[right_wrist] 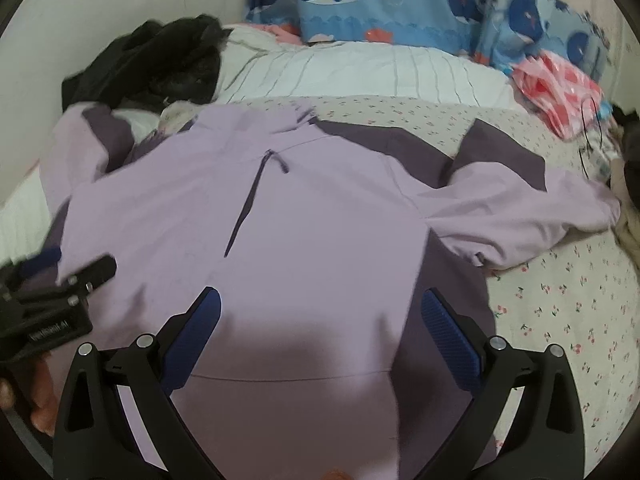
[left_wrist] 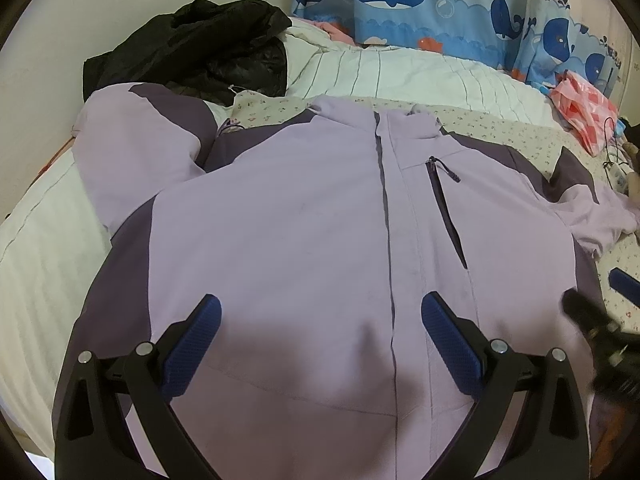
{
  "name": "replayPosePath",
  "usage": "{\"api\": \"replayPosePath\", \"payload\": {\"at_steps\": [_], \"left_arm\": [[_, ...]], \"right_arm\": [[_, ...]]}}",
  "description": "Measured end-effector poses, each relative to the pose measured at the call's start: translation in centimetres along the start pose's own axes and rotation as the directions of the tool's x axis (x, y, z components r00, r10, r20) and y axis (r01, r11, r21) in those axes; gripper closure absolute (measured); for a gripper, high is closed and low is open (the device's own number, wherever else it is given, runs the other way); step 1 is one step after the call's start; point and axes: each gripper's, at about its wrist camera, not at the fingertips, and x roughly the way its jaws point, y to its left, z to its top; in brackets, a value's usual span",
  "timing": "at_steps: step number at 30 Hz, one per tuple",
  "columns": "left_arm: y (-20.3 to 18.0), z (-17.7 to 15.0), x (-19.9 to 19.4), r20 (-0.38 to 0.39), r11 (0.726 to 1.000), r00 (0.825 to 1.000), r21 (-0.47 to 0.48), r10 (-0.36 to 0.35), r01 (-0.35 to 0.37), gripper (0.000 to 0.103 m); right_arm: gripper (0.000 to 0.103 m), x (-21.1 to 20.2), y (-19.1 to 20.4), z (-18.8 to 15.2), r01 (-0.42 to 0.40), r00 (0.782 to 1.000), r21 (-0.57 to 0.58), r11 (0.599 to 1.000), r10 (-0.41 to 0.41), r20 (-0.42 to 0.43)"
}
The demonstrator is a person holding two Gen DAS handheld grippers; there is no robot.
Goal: Fold large clothes
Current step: 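Grasp the lavender jacket's sleeve cuff with the right gripper and lift it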
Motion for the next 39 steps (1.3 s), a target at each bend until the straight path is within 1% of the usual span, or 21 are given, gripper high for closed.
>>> {"api": "replayPosePath", "payload": {"at_steps": [4,6,8,9,11,12,13,17,20,22,25,26,27,29,30,31,32,33,34,36,39], "left_arm": [[-0.4,0.1,0.4,-0.014,1.0,1.0,0.008,-0.001,0.001,0.007],[-0.5,0.1,0.5,-0.016,1.0,1.0,0.012,0.001,0.0,0.007],[-0.6,0.2,0.6,-0.018,1.0,1.0,0.011,-0.001,0.001,0.007],[-0.6,0.3,0.7,-0.02,1.0,1.0,0.008,-0.001,0.002,0.007],[-0.6,0.3,1.0,-0.027,1.0,1.0,0.006,0.001,-0.001,0.007],[-0.6,0.3,1.1,-0.032,1.0,0.999,0.006,0.003,-0.003,0.007],[-0.6,0.3,1.2,-0.035,1.0,0.999,0.006,0.004,-0.003,0.007],[-1.0,0.1,1.6,-0.045,1.0,0.999,0.015,0.009,-0.008,0.007],[-1.3,0.0,1.9,-0.05,0.999,0.998,0.028,0.024,-0.022,0.007],[-1.5,0.1,2.3,-0.058,0.999,0.998,0.03,0.023,-0.021,0.007],[-1.8,0.2,3.0,-0.075,0.999,0.997,0.028,0.017,-0.015,0.007],[-1.9,0.2,3.2,-0.078,0.999,0.997,0.029,0.019,-0.017,0.007],[-2.0,0.2,3.4,-0.081,0.999,0.996,0.033,0.022,-0.019,0.007],[-2.4,0.2,3.7,-0.085,0.998,0.996,0.049,0.032,-0.028,0.007],[-2.5,0.2,3.9,-0.086,0.998,0.996,0.054,0.035,-0.03,0.007],[-2.5,0.2,4.0,-0.088,0.998,0.995,0.057,0.037,-0.032,0.007],[-2.6,0.2,4.0,-0.089,0.998,0.995,0.059,0.038,-0.033,0.007],[-2.6,0.2,4.1,-0.089,0.998,0.995,0.06,0.039,-0.033,0.007],[-2.7,0.1,4.0,-0.087,0.997,0.995,0.063,0.039,-0.034,0.007],[-2.7,0.1,3.9,-0.083,0.997,0.996,0.067,0.04,-0.035,0.007],[-2.7,0.1,3.8,-0.08,0.997,0.996,0.066,0.035,-0.03,0.007]], "right_arm": [[0.006,-0.6,-4.0,1.4,-0.044,0.999,0.117,0.992,0.046,-0.019],[0.006,-1.4,-7.6,2.1,-0.064,0.998,0.216,0.974,0.069,-0.014],[0.006,-2.1,-12.3,2.7,-0.087,0.996,0.337,0.938,0.094,-0.005],[0.006,-2.5,-15.2,2.9,-0.096,0.995,0.409,0.907,0.103,0.006],[0.006,-3.0,-21.2,2.9,-0.096,0.995,0.55,0.829,0.102,0.019],[0.006,-3.0,-24.2,2.9,-0.085,0.996,0.607,0.79,0.09,0.022],[0.006,-3.0,-27.3,3.0,-0.058,0.998,0.644,0.763,0.059,0.02],[0.006,-2.1,-36.0,3.6,0.07,0.995,0.667,0.742,-0.096,0.003],[0.006,0.4,-41.8,3.7,0.109,0.992,0.693,0.713,-0.122,-0.03],[0.006,2.5,-45.2,3.6,0.129,0.989,0.735,0.666,-0.137,-0.049],[0.006,5.2,-48.4,3.0,0.105,0.992,0.793,0.6,-0.122,-0.039],[0.006,6.0,-49.1,2.6,0.093,0.992,0.803,0.589,-0.12,-0.027],[0.006,6.7,-49.6,2.4,0.087,0.992,0.809,0.581,-0.128,-0.015],[0.006,7.4,-50.0,2.5,0.086,0.987,0.804,0.588,-0.159,0.011],[0.006,7.6,-50.2,2.6,0.057,0.986,0.799,0.598,-0.161,0.05],[0.017,7.9,-50.5,2.8,0.024,0.985,0.796,0.605,-0.151,0.085],[0.031,8.0,-50.6,3.0,-0.047,0.983,0.788,0.614,-0.112,0.145],[0.058,8.4,-50.9,3.0,-0.089,0.983,0.787,0.611,-0.072,0.167],[0.079,8.6,-51.1,3.0,-0.112,0.984,0.785,0.609,-0.044,0.174],[0.088,7.8,-50.7,3.3,-0.135,0.976,0.763,0.632,-0.048,0.213],[0.089,5.0,-48.9,3.6,-0.197,0.95,0.693,0.693,-0.039,0.309]]}}
